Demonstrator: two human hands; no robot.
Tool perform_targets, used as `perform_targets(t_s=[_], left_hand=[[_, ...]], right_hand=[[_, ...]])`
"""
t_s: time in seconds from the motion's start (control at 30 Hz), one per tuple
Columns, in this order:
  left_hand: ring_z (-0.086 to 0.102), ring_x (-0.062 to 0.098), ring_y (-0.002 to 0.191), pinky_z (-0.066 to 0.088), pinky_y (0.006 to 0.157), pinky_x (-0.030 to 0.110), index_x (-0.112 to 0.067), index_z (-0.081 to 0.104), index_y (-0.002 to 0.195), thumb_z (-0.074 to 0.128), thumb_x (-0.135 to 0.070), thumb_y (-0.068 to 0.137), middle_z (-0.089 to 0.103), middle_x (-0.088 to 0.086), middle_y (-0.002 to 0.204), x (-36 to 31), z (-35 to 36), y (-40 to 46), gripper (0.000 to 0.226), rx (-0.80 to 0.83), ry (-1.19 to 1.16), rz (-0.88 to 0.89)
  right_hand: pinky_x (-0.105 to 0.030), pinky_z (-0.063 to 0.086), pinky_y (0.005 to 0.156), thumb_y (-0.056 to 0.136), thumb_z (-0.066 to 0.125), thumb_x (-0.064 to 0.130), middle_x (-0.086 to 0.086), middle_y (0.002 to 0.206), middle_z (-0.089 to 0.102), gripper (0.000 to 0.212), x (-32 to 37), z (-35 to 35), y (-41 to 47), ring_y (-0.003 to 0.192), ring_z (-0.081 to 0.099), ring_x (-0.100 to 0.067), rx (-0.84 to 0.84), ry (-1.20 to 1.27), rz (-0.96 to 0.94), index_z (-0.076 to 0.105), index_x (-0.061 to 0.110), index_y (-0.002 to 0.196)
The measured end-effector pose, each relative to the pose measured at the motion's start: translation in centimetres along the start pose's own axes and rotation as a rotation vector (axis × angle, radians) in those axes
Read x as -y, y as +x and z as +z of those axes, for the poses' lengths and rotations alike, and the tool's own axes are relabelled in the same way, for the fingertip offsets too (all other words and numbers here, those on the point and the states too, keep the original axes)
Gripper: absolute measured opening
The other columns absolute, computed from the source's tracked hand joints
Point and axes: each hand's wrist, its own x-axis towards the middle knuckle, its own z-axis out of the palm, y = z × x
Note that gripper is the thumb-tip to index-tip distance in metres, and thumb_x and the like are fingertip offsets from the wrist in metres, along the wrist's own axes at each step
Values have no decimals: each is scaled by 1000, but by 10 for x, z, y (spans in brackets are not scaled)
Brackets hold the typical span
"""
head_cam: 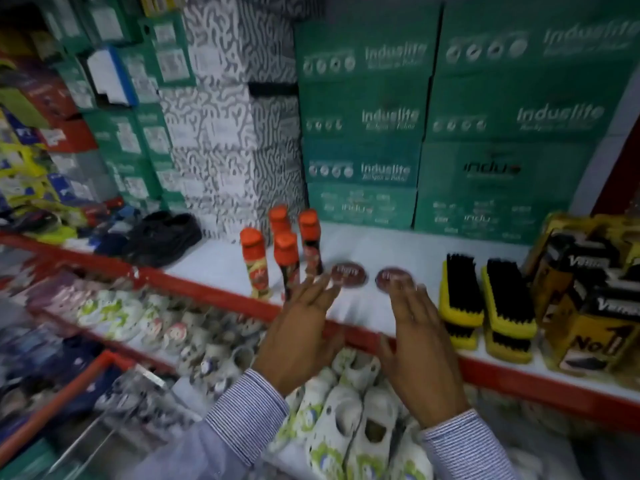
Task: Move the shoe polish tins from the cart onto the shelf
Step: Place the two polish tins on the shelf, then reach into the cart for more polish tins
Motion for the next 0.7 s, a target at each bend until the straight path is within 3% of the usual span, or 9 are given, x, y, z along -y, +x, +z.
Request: perform_targets(t_s=[0.13, 0.27, 0.37, 0.47, 0.63, 0.7], left_hand=[[15, 25, 152, 25, 122, 46, -24, 32, 150, 49, -47, 91, 22, 1, 164, 15, 29, -96, 65, 57, 114, -60], [-3, 32, 153, 13, 120, 65, -34, 14, 154, 50, -51, 91, 3, 3, 167, 37, 78, -191, 75, 189, 150, -189], [-3, 46, 150, 7, 113, 76, -36, 11, 154, 44, -60, 88, 1, 14, 166, 54, 125, -263, 77, 367, 139, -334], [3, 53, 147, 10, 106, 83, -32, 13, 154, 37, -68, 84, 7, 20, 163, 65, 171, -325, 82, 581, 112, -459], [14, 56, 141, 19, 100, 86, -29, 20, 153, 71, -66, 64, 19, 24, 160, 65, 240, -398, 109, 911, 123, -468], [3, 54, 144, 7, 104, 84, -30, 15, 152, 67, -61, 66, 15, 23, 159, 71, 270, -423, 105, 1016, 118, -408]], right_hand=[[-44, 17, 124, 90, 59, 23, -3, 166, 10, 81, 4, 34, -87, 154, -1, -21, 48, 3, -130, 12, 17, 156], [-52, 12, 120, 86, 61, 17, -10, 166, 6, 84, -5, 91, -167, 153, -1, -31, 242, 10, -160, 14, 13, 156], [-56, 7, 120, 84, 58, 20, -15, 165, 0, 84, -14, 140, -227, 152, -5, -36, 440, -69, -120, 13, 10, 155], [-57, 6, 118, 69, 64, 12, -14, 165, -1, 99, -23, 186, -276, 152, 2, -39, 618, -80, -78, 15, 11, 154], [-60, 10, 114, 62, 75, 15, -13, 164, -3, 103, -43, 263, -347, 147, 17, -45, 888, -161, -70, 23, 6, 151], [-59, 8, 113, 67, 77, 14, -12, 163, -3, 97, -50, 293, -374, 146, 15, -44, 947, -188, -16, 26, 5, 149]])
